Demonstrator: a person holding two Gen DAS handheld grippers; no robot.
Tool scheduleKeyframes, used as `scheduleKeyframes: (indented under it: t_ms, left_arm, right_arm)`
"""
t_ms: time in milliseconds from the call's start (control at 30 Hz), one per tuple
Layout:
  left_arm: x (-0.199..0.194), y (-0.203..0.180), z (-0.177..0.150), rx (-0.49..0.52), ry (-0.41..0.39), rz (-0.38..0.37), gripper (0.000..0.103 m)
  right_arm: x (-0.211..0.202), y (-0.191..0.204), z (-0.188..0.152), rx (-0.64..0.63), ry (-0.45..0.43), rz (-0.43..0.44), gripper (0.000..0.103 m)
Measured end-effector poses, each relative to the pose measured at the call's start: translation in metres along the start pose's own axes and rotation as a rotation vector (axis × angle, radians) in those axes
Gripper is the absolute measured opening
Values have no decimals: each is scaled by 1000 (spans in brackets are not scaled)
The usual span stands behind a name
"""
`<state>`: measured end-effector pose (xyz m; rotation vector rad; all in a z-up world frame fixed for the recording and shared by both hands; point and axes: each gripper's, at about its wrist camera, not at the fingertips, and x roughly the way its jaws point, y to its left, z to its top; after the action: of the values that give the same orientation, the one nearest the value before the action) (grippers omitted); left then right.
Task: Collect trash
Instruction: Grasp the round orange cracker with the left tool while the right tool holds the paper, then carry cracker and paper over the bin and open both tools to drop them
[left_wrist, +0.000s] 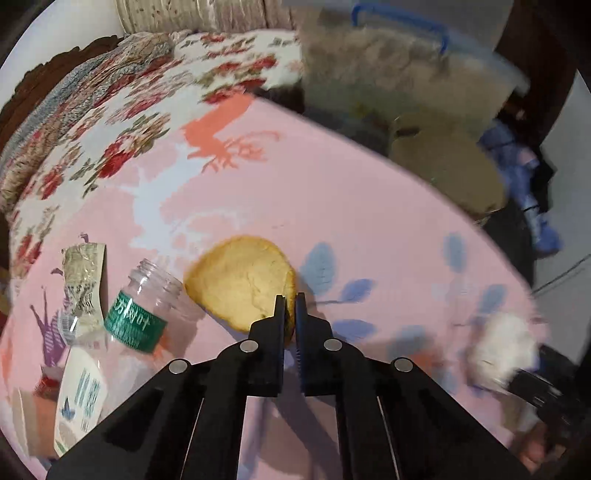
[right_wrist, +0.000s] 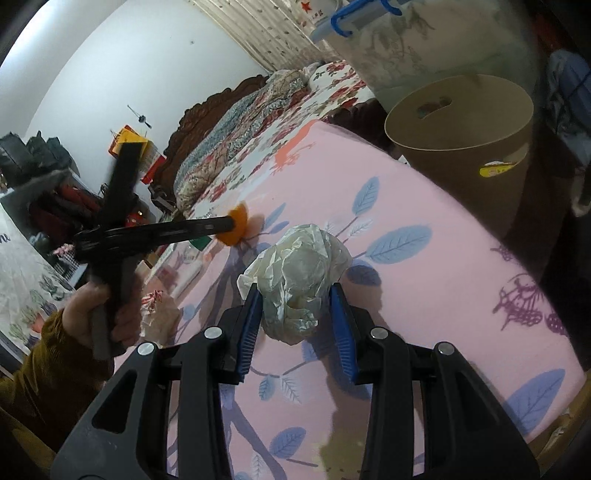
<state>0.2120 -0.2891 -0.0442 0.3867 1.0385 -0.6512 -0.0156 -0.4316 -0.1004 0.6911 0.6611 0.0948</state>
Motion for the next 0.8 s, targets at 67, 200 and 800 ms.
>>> scheduleKeyframes:
  t_ms: [67, 200, 800]
  left_arm:
    - [-20, -7, -12, -22, -24, -53, 4]
    - [-54, -27, -45, -42, -61, -165, 4]
    - [-68, -34, -145, -144, -29, -240, 5]
  right_arm:
    - [0, 0, 1, 7, -2, 17, 40]
    - [-1, 2, 0, 5, 2, 40, 40]
    - [23, 62, -47, -216, 121, -38, 41]
